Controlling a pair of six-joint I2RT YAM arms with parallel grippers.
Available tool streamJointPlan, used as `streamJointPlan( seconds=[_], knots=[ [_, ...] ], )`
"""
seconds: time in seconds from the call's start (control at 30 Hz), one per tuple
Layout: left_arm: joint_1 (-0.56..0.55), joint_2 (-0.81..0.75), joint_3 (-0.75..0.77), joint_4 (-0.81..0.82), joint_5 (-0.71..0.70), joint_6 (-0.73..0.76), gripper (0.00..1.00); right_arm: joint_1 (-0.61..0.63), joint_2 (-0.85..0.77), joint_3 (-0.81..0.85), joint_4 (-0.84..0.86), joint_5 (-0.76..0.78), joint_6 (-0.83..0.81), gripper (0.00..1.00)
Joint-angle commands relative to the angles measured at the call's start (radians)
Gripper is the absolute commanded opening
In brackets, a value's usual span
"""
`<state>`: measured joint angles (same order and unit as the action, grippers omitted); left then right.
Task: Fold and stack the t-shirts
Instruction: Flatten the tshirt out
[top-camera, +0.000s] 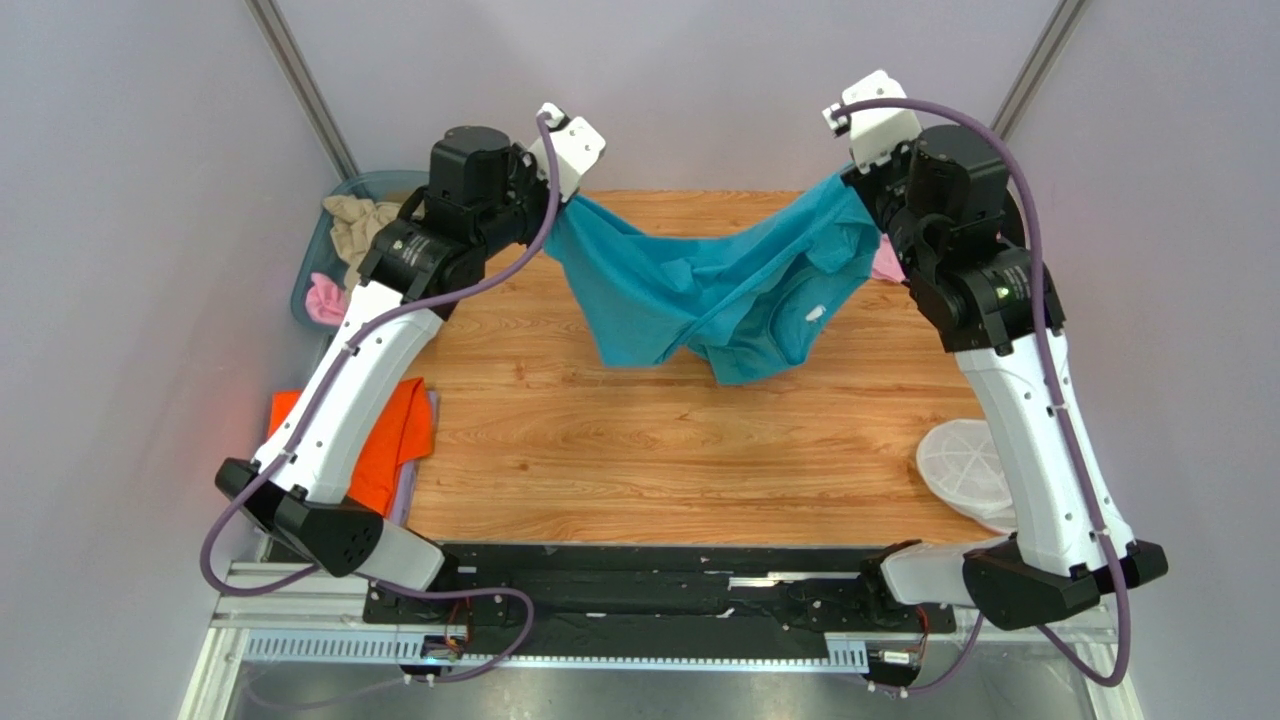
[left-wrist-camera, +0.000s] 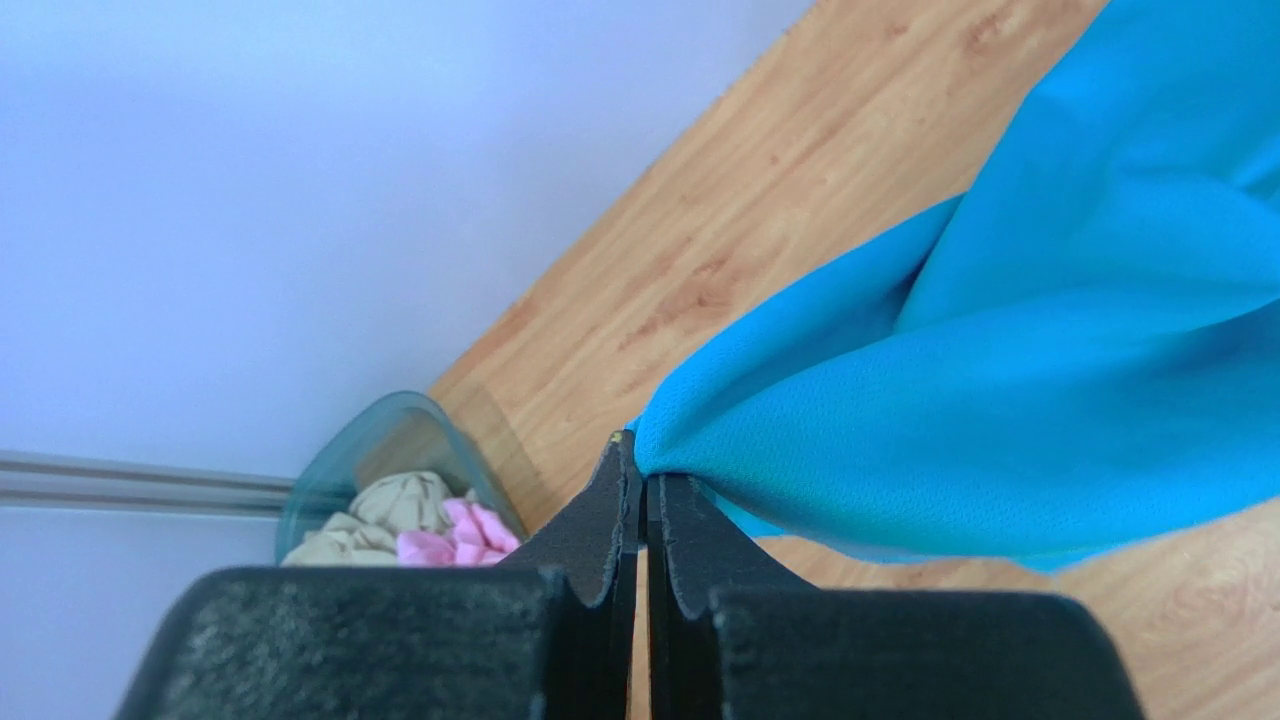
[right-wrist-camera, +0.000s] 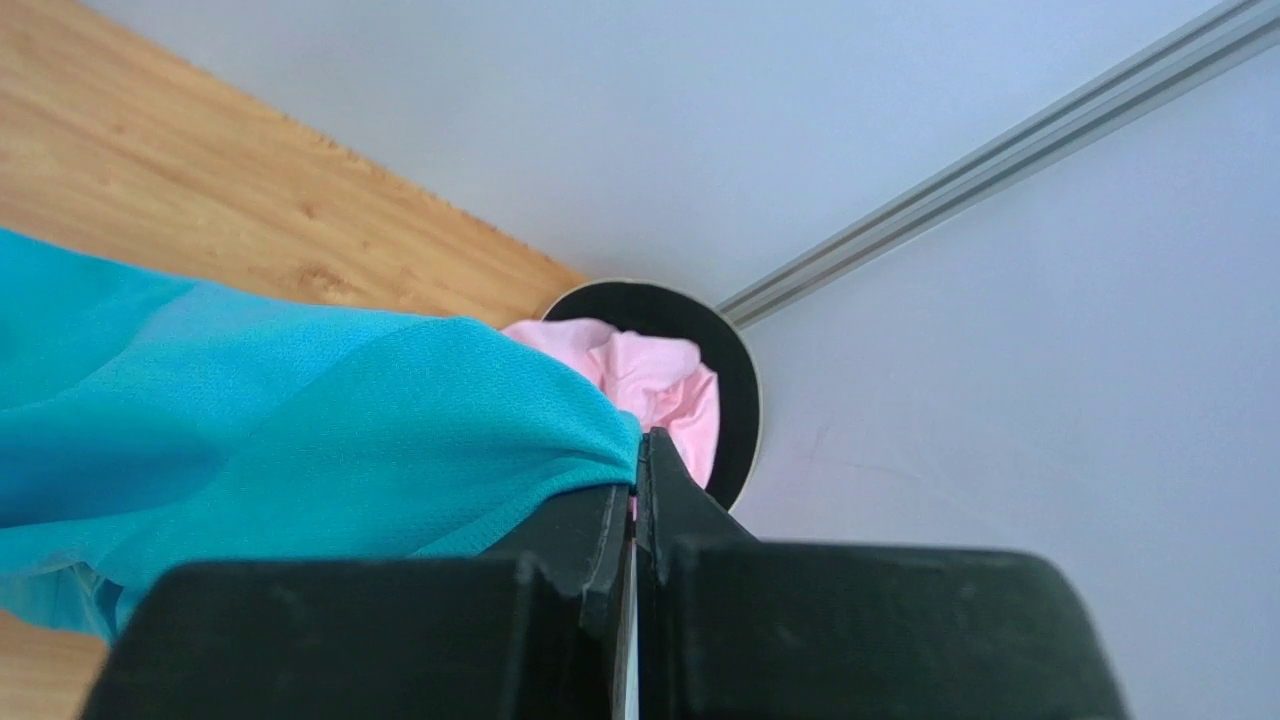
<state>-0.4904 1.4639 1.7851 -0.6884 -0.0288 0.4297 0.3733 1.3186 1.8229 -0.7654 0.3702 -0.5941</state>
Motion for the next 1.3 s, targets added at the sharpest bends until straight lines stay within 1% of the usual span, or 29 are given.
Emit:
streamJointPlan(
  seconds=[0.0, 0.17, 0.27, 0.43, 0.5, 0.7, 0.8, 0.87, 0.9, 0.97, 1.0, 1.03, 1.07, 1.1, 1.13, 1.17, 1.23, 1.27],
  knots=[
    [-0.002, -0.066, 0.094, -0.005, -0.048, 0.030, 0.00, -0.007, -0.018, 0.110, 0.041, 0.027, -0.058, 0.00],
    [-0.002, -0.160, 0.114, -0.019, -0.065, 0.083, 0.00, -0.007, -0.051, 0.203, 0.035, -0.002, -0.064, 0.00],
    [-0.002, -0.240, 0.082, -0.030, -0.056, 0.118, 0.00, -0.008, -0.082, 0.236, 0.017, -0.025, -0.072, 0.00],
    [-0.002, -0.379, -0.050, -0.063, -0.013, 0.147, 0.00, -0.008, -0.150, 0.204, -0.018, -0.040, -0.098, 0.00],
    [-0.002, -0.427, -0.093, -0.082, 0.019, 0.147, 0.00, -0.008, -0.176, 0.214, -0.067, -0.062, -0.098, 0.00],
    [-0.002, -0.523, -0.193, -0.154, 0.107, 0.172, 0.00, -0.007, -0.226, 0.242, -0.170, -0.083, -0.087, 0.00],
    [-0.002, -0.554, -0.245, -0.152, 0.127, 0.179, 0.00, -0.007, -0.248, 0.191, -0.167, -0.077, -0.085, 0.00],
    [-0.002, -0.551, -0.277, -0.125, 0.101, 0.199, 0.00, -0.008, -0.254, 0.135, -0.123, -0.065, -0.088, 0.00],
    [-0.002, -0.539, -0.317, -0.085, 0.072, 0.207, 0.00, -0.007, -0.254, 0.065, -0.105, -0.062, -0.088, 0.00],
    [-0.002, -0.513, -0.366, -0.037, 0.032, 0.243, 0.00, -0.007, -0.252, -0.006, -0.046, -0.073, -0.082, 0.00],
    [-0.002, -0.501, -0.424, 0.025, 0.027, 0.253, 0.00, -0.008, -0.245, -0.081, -0.026, -0.076, -0.078, 0.00],
    [-0.001, -0.485, -0.455, 0.058, -0.005, 0.265, 0.00, -0.008, -0.227, -0.115, -0.005, -0.077, -0.072, 0.00],
    [0.000, -0.450, -0.486, 0.088, -0.023, 0.285, 0.00, -0.011, -0.216, -0.157, 0.047, -0.086, -0.069, 0.00],
    [0.001, -0.427, -0.539, 0.140, -0.025, 0.293, 0.00, -0.026, -0.205, -0.224, 0.075, -0.097, -0.064, 0.00],
    [0.006, -0.400, -0.562, 0.168, -0.029, 0.299, 0.00, -0.036, -0.187, -0.256, 0.099, -0.111, -0.053, 0.00],
    [0.009, -0.339, -0.584, 0.196, -0.031, 0.307, 0.00, -0.049, -0.144, -0.279, 0.150, -0.144, -0.046, 0.00],
    [0.025, -0.257, -0.624, 0.275, -0.036, 0.317, 0.00, -0.102, -0.075, -0.315, 0.192, -0.198, -0.018, 0.00],
    [0.032, -0.159, -0.622, 0.299, -0.043, 0.319, 0.00, -0.117, 0.014, -0.315, 0.221, -0.211, -0.007, 0.00]
  ],
)
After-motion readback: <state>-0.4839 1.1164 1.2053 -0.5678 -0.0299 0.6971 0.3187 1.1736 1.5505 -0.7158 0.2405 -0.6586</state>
